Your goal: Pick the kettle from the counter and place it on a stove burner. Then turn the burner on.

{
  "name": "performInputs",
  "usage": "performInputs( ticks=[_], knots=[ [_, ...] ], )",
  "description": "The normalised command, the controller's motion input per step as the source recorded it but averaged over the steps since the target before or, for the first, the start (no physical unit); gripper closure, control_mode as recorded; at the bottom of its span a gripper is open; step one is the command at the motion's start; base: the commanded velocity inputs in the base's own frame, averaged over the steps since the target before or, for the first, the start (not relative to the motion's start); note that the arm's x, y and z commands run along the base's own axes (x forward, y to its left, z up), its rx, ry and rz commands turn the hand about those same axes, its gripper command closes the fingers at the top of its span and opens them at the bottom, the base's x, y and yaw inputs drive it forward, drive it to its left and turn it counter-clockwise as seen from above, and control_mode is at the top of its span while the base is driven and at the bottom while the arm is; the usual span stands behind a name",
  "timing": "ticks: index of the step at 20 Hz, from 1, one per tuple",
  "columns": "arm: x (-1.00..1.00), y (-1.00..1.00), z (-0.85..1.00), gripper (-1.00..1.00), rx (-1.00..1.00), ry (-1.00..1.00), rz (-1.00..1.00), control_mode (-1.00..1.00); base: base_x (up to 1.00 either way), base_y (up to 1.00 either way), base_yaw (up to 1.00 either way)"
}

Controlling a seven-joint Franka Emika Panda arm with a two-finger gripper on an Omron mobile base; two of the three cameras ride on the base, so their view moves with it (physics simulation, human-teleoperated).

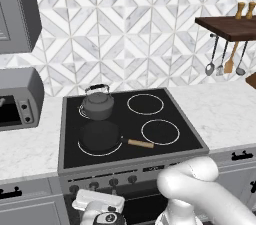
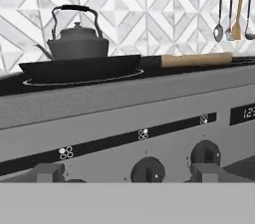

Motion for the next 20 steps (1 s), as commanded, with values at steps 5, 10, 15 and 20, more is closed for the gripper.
performInputs(
  ticks=[5, 10, 15, 20],
  knots=[
    [0.18, 0.43, -0.55, -1.00, 0.00, -0.08, 0.00, -1.00, 0.00, 0.00, 0.00],
    [0.38, 0.12, -0.12, -1.00, 0.01, -0.09, -0.02, -1.00, 0.00, 0.00, 0.00],
    [0.23, 0.00, -0.14, -1.00, 0.00, -0.04, -0.03, -1.00, 0.00, 0.00, 0.00],
    [0.27, 0.00, -0.23, -1.00, 0.00, -0.01, 0.00, -1.00, 0.00, 0.00, 0.00]
  ],
)
